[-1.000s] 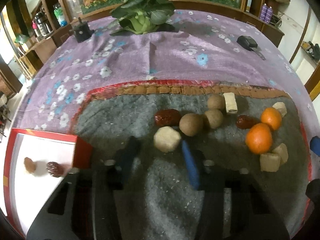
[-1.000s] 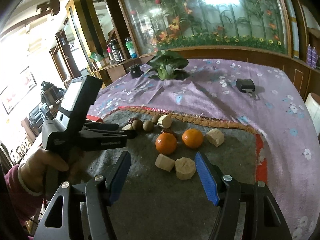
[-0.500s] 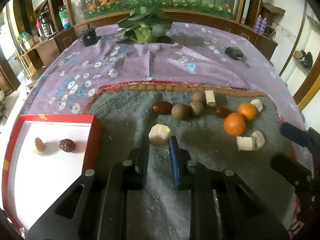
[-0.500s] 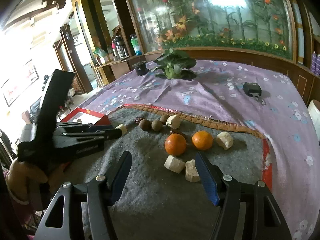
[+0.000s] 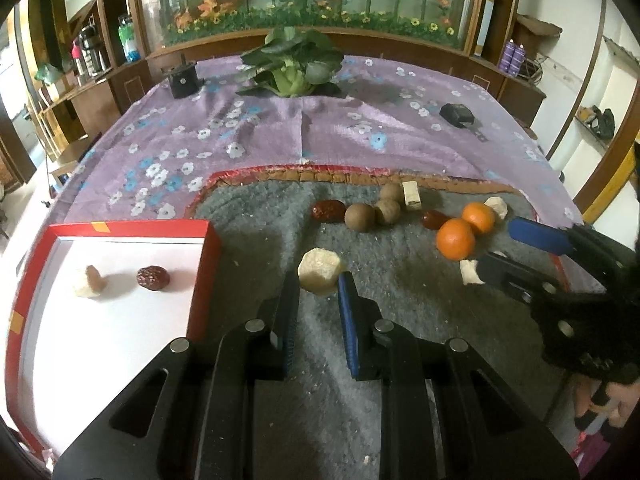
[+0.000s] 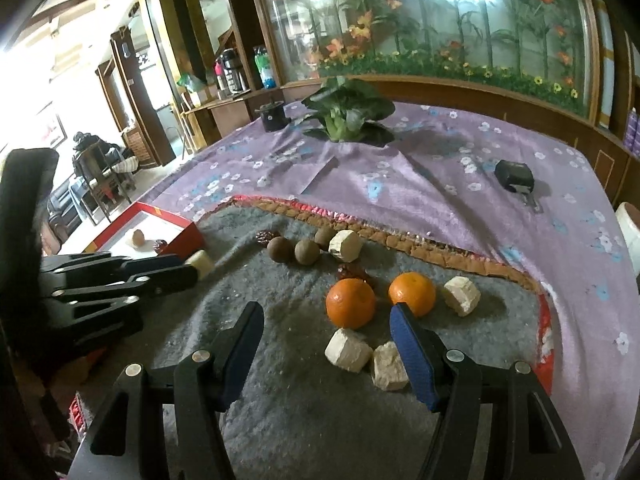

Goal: Organize fruits
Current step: 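Lift the hexagonal block with the left gripper while the right gripper grasps an orange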

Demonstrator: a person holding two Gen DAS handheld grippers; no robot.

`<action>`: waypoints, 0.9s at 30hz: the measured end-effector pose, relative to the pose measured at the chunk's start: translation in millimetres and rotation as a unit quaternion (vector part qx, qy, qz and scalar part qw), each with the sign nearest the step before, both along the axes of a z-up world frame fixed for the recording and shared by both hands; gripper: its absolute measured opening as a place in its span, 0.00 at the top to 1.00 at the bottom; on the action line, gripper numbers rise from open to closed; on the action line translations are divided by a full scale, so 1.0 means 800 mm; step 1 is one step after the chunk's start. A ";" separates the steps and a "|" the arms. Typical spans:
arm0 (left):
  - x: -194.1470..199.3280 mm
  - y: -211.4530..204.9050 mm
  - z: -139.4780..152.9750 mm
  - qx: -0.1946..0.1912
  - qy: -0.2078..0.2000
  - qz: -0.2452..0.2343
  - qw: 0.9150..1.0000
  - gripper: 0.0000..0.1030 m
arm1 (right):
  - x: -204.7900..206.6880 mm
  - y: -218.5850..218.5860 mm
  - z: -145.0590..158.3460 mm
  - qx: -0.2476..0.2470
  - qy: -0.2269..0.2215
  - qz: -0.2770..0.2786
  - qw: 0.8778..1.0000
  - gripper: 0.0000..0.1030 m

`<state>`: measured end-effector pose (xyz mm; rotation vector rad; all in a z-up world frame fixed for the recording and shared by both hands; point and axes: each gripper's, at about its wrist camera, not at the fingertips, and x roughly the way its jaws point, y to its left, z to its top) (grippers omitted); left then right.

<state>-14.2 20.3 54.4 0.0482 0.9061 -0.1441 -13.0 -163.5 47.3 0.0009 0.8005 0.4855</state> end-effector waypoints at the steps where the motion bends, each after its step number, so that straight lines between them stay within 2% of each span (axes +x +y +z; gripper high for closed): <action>1: -0.001 -0.001 0.001 0.001 -0.001 -0.002 1.000 0.82 | 0.005 0.001 -0.002 -0.002 0.005 -0.001 1.000 0.37; 7: -0.002 0.001 0.002 0.002 -0.002 0.002 1.000 0.82 | 0.031 0.006 -0.019 -0.014 0.038 -0.002 0.999 0.37; 9: -0.003 0.001 0.002 0.005 -0.003 0.003 1.000 0.82 | 0.038 0.011 -0.025 -0.027 0.043 0.002 0.999 0.45; 10: -0.003 0.001 0.001 0.006 -0.003 0.003 1.000 0.82 | 0.041 0.014 -0.026 -0.029 0.043 0.006 0.999 0.52; 14: -0.003 0.001 0.001 0.011 -0.005 0.007 1.000 0.82 | 0.048 0.027 -0.029 -0.065 0.035 0.004 0.997 0.64; 17: -0.003 0.001 0.000 0.011 -0.003 0.007 1.000 0.82 | 0.047 0.029 -0.031 -0.076 0.027 0.007 0.997 0.64; 27: -0.005 0.003 -0.001 0.011 -0.001 0.012 1.000 0.82 | 0.043 0.056 -0.036 -0.161 0.002 0.018 0.987 0.61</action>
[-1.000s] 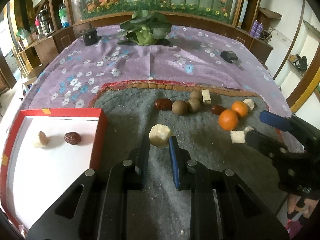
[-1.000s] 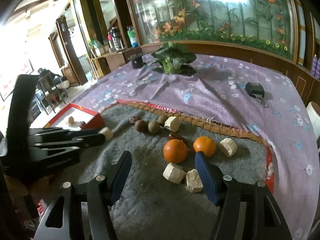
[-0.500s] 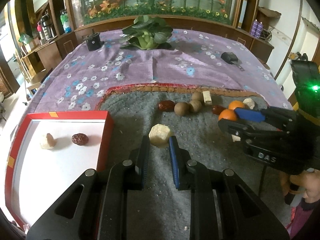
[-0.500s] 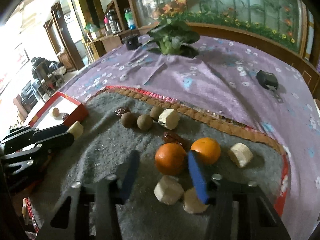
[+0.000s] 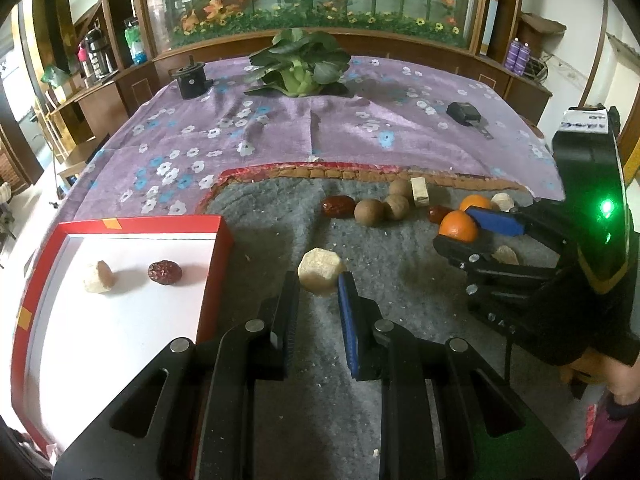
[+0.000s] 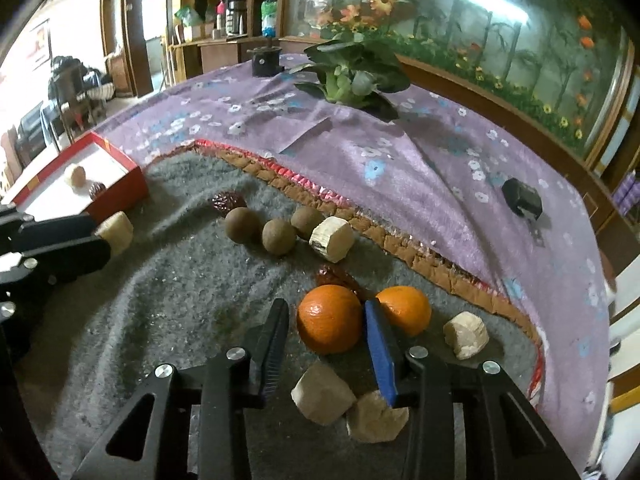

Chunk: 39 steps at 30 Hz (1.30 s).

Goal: Organize fruits
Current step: 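Lift the hexagonal block with the left gripper while the right gripper grasps an orange, then carry the block into the tray and release with left while right places the orange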

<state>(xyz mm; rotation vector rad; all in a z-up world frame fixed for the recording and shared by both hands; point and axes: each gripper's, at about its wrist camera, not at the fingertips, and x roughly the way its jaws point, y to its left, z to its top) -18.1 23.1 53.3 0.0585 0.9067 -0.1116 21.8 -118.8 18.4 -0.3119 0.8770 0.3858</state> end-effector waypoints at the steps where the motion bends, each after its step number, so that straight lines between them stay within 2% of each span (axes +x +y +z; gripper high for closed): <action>1: 0.000 0.000 0.000 0.000 0.000 0.001 1.000 0.82 | -0.001 0.004 -0.001 -0.010 -0.004 0.002 1.000 0.61; 3: 0.000 0.002 0.000 0.000 0.000 0.002 1.000 0.82 | -0.004 0.012 -0.004 -0.037 -0.016 0.006 0.999 0.64; 5: 0.000 0.003 -0.001 0.000 0.001 0.004 1.000 0.82 | -0.007 0.011 -0.004 -0.041 -0.026 0.001 0.999 0.68; 9: -0.004 0.006 0.001 -0.001 -0.001 0.007 1.000 0.82 | -0.006 -0.008 0.005 0.025 -0.007 -0.013 1.000 0.68; 14: -0.009 0.011 0.007 -0.001 -0.007 0.012 1.000 0.82 | -0.032 -0.016 0.036 0.109 -0.013 -0.006 0.994 0.68; 25: -0.035 0.033 0.022 0.002 -0.025 0.026 0.999 0.82 | -0.092 0.008 0.068 0.184 -0.036 0.014 0.982 0.68; 39: -0.059 0.109 0.030 0.005 -0.033 0.082 0.996 0.82 | -0.107 0.089 0.081 0.207 -0.021 0.079 0.975 0.68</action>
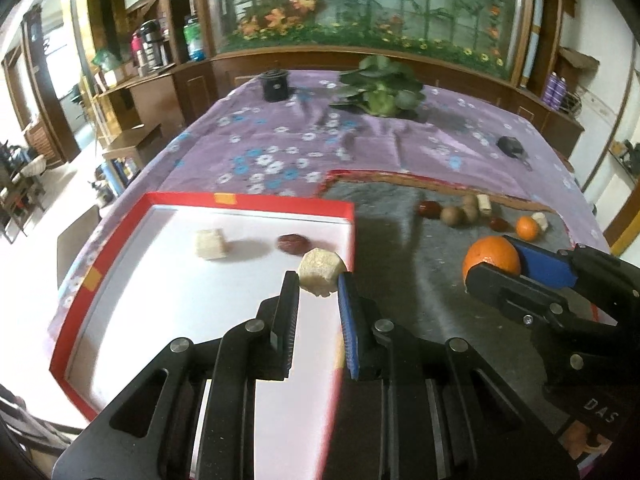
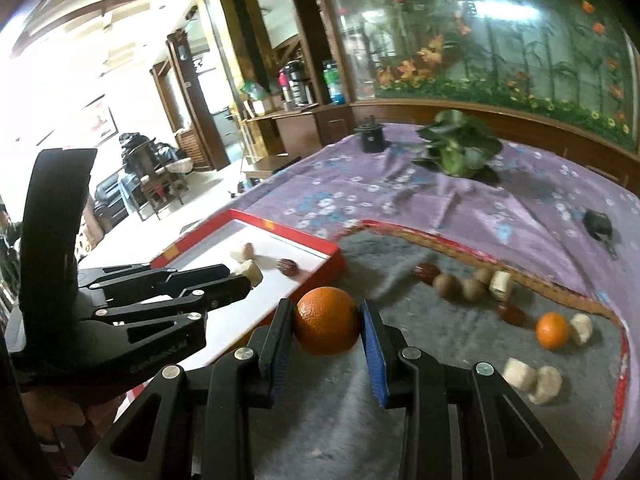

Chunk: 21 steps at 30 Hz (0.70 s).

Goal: Organize fruits
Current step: 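Carry the block into the tray and release with left while right places the orange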

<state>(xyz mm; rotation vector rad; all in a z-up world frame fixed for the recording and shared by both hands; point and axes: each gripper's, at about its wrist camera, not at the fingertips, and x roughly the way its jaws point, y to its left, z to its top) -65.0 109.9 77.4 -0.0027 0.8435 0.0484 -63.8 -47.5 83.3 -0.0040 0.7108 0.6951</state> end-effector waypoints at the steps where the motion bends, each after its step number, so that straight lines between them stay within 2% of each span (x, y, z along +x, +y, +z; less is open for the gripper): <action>1: -0.001 0.006 0.000 0.000 0.000 0.004 1.000 0.82 | 0.001 0.006 0.001 -0.001 0.000 0.004 1.000 0.68; 8: 0.001 0.059 -0.010 -0.008 0.009 0.041 0.999 0.82 | 0.009 0.064 -0.002 -0.015 -0.001 0.046 0.999 0.68; 14: 0.014 0.101 -0.029 -0.030 0.033 0.068 0.997 0.82 | 0.026 0.107 -0.016 -0.042 0.004 0.068 0.997 0.69; 21: 0.030 0.114 -0.040 -0.033 0.049 0.076 0.995 0.82 | 0.052 0.149 -0.042 -0.087 0.013 0.086 0.992 0.68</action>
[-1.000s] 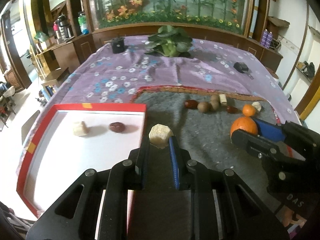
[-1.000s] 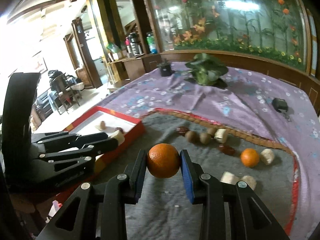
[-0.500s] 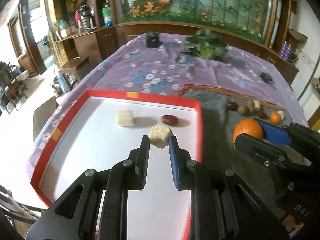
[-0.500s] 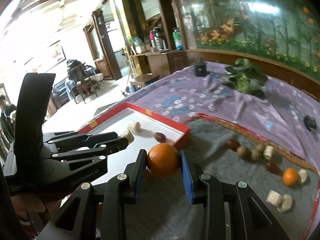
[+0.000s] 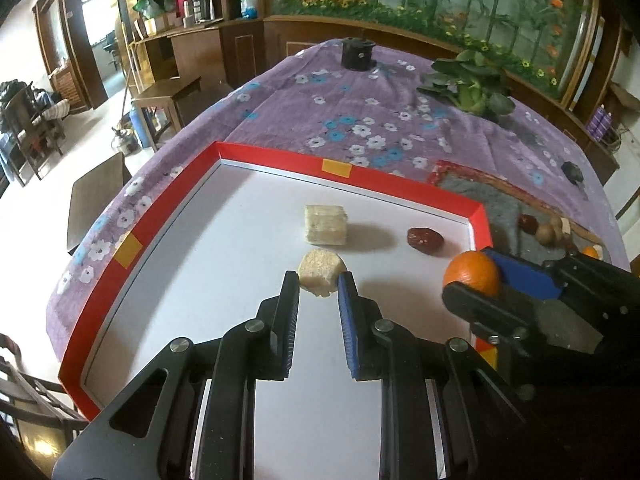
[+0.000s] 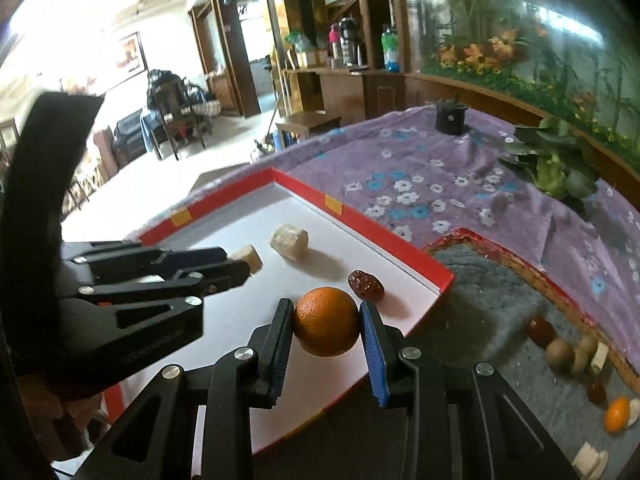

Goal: Organize fruits
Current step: 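Carry the block into the tray and release with left while right places the orange, then withdraw both grippers from the tray back over the felt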

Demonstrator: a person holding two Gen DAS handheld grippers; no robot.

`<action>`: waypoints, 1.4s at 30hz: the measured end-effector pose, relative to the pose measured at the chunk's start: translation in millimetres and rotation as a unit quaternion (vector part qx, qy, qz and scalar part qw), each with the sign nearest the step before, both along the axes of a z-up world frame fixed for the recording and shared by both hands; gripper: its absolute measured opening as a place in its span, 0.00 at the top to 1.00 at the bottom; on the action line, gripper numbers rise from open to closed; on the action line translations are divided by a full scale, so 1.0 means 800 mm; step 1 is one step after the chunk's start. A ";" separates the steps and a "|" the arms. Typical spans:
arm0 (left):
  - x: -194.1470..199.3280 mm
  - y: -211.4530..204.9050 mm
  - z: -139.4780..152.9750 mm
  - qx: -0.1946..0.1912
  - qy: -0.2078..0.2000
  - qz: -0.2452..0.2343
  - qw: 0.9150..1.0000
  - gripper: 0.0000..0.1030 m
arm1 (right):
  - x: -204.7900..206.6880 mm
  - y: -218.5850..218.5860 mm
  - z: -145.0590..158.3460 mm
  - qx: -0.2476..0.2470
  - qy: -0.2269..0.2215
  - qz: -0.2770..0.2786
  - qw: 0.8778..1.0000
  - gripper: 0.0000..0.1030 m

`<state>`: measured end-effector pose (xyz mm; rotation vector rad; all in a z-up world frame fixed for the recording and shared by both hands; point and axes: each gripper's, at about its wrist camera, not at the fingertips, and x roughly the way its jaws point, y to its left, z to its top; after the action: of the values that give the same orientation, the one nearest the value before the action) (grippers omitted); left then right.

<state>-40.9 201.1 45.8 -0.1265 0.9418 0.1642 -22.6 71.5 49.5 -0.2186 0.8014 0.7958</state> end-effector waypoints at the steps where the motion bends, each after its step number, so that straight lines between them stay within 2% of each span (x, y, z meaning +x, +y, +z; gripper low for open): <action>1: 0.001 0.001 -0.001 0.001 0.003 -0.001 1.000 0.82 | 0.003 0.005 -0.005 -0.007 0.001 0.001 1.000 0.68; 6: 0.013 0.012 -0.014 -0.020 0.024 0.011 0.999 0.81 | 0.012 0.016 -0.026 -0.041 0.009 0.000 0.999 0.69; 8: 0.017 0.014 -0.018 -0.027 0.030 0.014 0.999 0.80 | 0.015 0.013 -0.029 -0.031 0.014 -0.002 0.999 0.68; 9: 0.017 0.014 -0.018 -0.026 0.031 0.014 0.999 0.75 | 0.015 0.011 -0.030 -0.024 0.016 -0.001 1.000 0.68; 10: 0.017 0.013 -0.018 -0.025 0.031 0.014 0.999 0.62 | 0.016 0.010 -0.030 -0.018 0.021 0.001 1.000 0.66; 12: 0.014 0.013 -0.014 -0.023 0.022 0.018 0.999 0.45 | 0.014 0.006 -0.028 -0.001 0.028 0.006 1.000 0.59; 13: 0.013 0.013 -0.012 -0.019 0.015 0.020 1.000 0.44 | 0.012 0.002 -0.025 0.009 0.028 0.005 1.000 0.57; 20: -0.001 -0.004 0.004 0.008 -0.004 0.024 1.000 0.44 | -0.013 -0.029 -0.002 0.042 -0.001 -0.015 0.999 0.54; 28: -0.013 -0.064 0.034 0.015 -0.046 -0.018 0.999 0.44 | -0.037 -0.109 0.025 0.061 -0.020 -0.064 0.996 0.51; 37: -0.007 -0.161 0.037 0.000 -0.054 -0.094 0.994 0.44 | -0.064 -0.228 0.034 0.014 -0.060 -0.154 0.986 0.49; 38: -0.005 -0.171 0.035 -0.003 -0.052 -0.103 0.993 0.44 | -0.069 -0.242 0.033 0.010 -0.068 -0.166 0.984 0.41; 40: -0.001 -0.195 0.031 -0.008 -0.046 -0.124 0.991 0.44 | -0.082 -0.272 0.030 0.001 -0.086 -0.183 0.979 0.33; 42: 0.002 -0.216 0.027 -0.011 -0.041 -0.138 0.989 0.44 | -0.086 -0.294 0.025 -0.003 -0.085 -0.198 0.977 0.33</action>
<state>-39.2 28.7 67.6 -0.0212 0.8686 -0.1067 -91.7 -163.7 69.7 -0.1243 0.6573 0.3934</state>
